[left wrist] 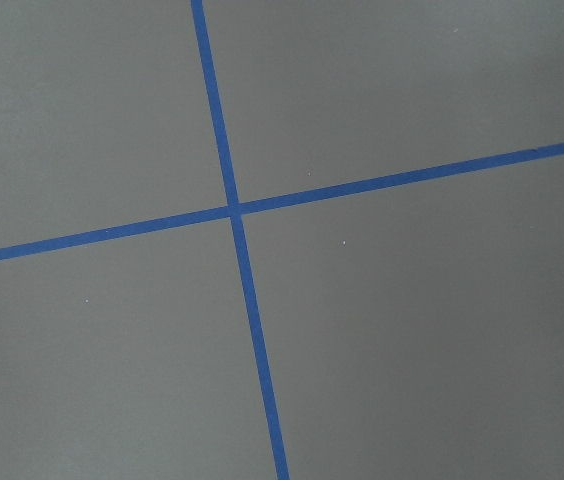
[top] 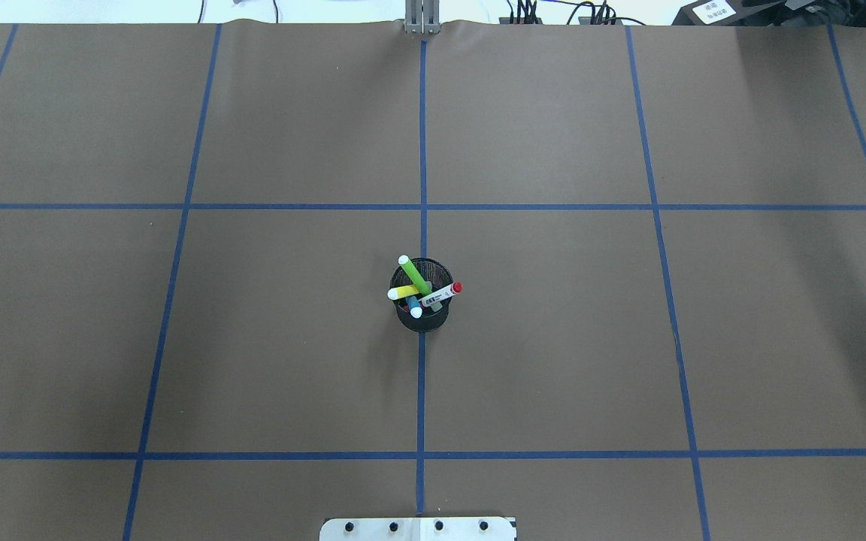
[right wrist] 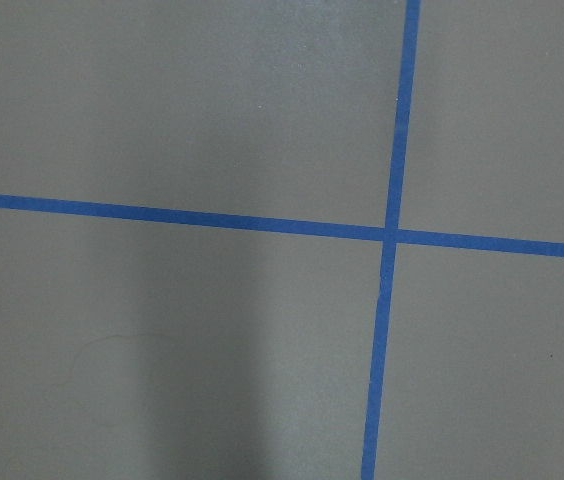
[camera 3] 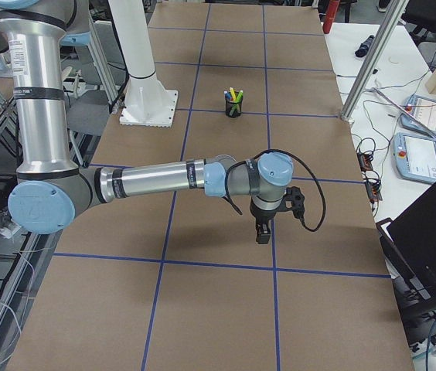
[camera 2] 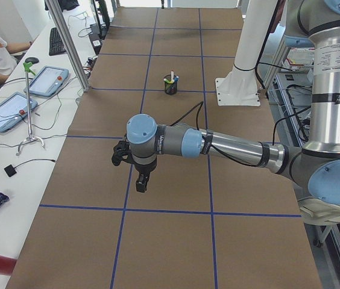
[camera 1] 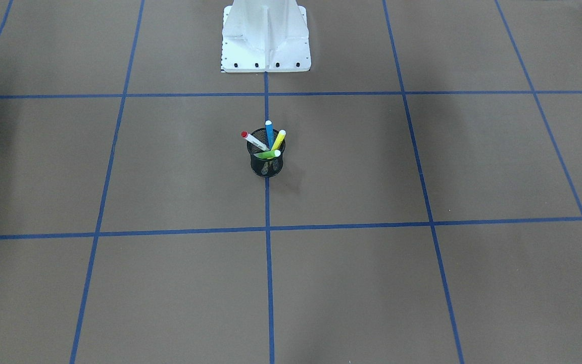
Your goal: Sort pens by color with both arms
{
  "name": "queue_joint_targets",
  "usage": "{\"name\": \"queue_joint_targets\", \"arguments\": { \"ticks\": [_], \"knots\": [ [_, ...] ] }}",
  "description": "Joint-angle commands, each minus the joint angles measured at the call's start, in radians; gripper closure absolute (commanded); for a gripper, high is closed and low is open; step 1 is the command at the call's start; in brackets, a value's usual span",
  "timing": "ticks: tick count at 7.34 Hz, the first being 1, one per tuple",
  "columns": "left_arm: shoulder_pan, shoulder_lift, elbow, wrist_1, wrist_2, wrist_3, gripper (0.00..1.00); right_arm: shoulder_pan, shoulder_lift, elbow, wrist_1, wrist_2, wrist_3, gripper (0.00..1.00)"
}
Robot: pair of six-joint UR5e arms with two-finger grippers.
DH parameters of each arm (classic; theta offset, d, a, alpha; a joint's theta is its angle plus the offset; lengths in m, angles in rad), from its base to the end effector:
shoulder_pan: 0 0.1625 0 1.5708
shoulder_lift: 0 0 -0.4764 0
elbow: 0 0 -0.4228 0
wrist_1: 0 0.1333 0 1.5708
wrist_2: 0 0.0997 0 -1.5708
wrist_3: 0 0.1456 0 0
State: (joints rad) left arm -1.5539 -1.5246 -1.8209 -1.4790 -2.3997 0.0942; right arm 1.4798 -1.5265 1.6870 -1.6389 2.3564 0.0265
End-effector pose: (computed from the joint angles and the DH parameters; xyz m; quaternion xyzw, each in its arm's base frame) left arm -0.0175 -0.5025 0.6394 0.0668 0.3998 0.0733 0.9112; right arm -0.0195 -0.5477 0.6642 0.0201 -0.3842 -0.0474 0.9218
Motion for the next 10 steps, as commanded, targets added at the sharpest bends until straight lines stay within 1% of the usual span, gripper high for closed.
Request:
{"name": "queue_joint_targets", "arguments": {
  "ticks": [1, 5, 7, 8, 9, 10],
  "knots": [
    [0.000, 0.000, 0.000, 0.000, -0.004, -0.001, 0.00, -0.001, -0.009, 0.003, 0.022, 0.000, 0.003, 0.01],
    [0.000, 0.000, -0.003, 0.000, -0.004, -0.004, 0.00, -0.007, -0.012, 0.003, 0.025, 0.003, 0.003, 0.01],
    [0.000, 0.000, -0.003, 0.000, -0.003, -0.004, 0.00, -0.010, -0.012, 0.010, 0.027, 0.036, 0.004, 0.01],
    [0.000, 0.000, -0.003, 0.000, -0.001, -0.004, 0.00, -0.021, -0.012, 0.016, 0.063, 0.075, 0.009, 0.01],
    [0.000, 0.000, -0.003, 0.000, 0.001, -0.004, 0.00, -0.039, -0.017, 0.026, 0.114, 0.081, 0.006, 0.01],
    [0.002, 0.000, -0.003, 0.000, 0.001, -0.004, 0.00, -0.073, -0.030, 0.054, 0.134, 0.080, 0.038, 0.01]
  ]
}}
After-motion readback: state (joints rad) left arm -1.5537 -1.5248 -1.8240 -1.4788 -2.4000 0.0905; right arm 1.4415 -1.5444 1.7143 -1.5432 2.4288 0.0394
